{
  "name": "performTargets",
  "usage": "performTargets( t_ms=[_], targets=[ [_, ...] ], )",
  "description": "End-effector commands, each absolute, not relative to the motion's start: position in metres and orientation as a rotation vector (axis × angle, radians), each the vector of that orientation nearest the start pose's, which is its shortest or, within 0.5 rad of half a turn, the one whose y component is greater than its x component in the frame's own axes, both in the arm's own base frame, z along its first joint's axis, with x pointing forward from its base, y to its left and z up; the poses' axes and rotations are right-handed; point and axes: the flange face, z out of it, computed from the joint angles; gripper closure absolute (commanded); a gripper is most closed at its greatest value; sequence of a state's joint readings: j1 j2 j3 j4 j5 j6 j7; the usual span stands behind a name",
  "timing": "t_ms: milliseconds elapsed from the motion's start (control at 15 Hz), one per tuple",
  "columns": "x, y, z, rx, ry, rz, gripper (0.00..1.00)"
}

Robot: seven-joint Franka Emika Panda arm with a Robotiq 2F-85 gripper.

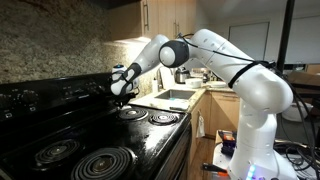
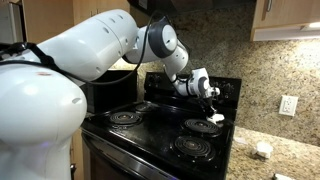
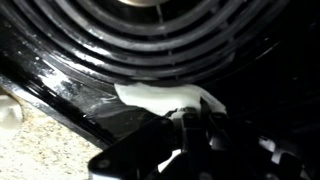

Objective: Wipe the stove with the napkin

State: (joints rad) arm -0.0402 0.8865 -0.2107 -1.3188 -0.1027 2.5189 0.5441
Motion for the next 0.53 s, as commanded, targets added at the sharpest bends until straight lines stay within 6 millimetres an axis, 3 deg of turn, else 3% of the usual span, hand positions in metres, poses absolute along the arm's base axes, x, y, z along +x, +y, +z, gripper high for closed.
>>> performTargets(
  t_ms=[0,467],
  targets=[
    [0.737,-0.095,0.221,-3.069,0.857,-0.392,0.92],
    [0.713,-0.015,0.214,-3.007,0.683,-0.215,0.92]
  ],
)
